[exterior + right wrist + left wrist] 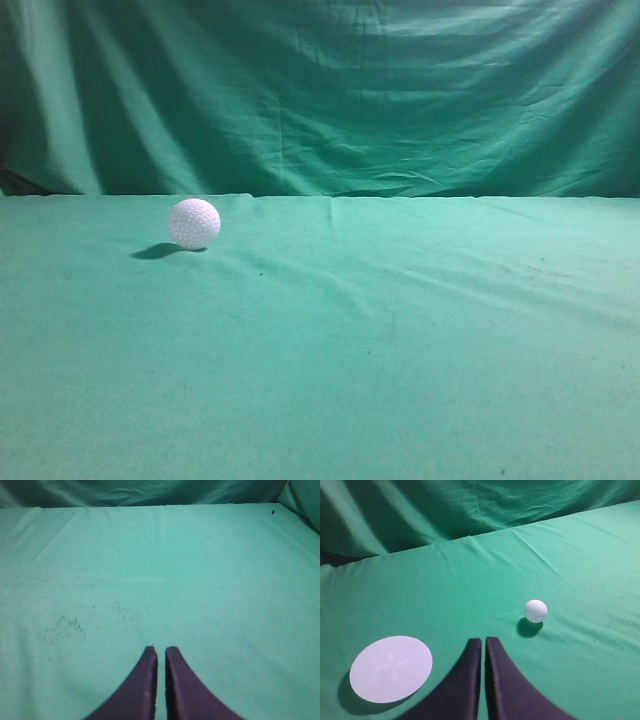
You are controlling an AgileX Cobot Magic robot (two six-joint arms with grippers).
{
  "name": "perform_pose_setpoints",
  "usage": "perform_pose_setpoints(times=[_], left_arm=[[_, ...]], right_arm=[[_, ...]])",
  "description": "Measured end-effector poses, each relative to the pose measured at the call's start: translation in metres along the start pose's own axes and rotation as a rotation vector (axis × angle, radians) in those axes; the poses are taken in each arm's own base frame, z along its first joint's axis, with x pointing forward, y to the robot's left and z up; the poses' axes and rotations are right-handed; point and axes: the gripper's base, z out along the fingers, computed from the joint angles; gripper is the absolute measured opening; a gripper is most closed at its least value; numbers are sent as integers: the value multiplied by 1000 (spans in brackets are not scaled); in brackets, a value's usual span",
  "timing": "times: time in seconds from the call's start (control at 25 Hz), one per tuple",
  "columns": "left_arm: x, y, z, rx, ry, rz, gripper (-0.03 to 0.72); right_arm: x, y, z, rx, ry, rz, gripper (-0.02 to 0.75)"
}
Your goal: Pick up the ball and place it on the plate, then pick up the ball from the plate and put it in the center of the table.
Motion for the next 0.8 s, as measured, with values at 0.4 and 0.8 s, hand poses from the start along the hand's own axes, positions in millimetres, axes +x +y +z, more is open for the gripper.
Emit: perform_pose_setpoints(times=[0.4,0.8], left_arm=[[2,1,-4,-21,-11,41,0],[63,0,-3,-110,-48,61,0]], right_arm=[[0,0,0,0,0,0,48],[0,0,0,0,0,0,48]])
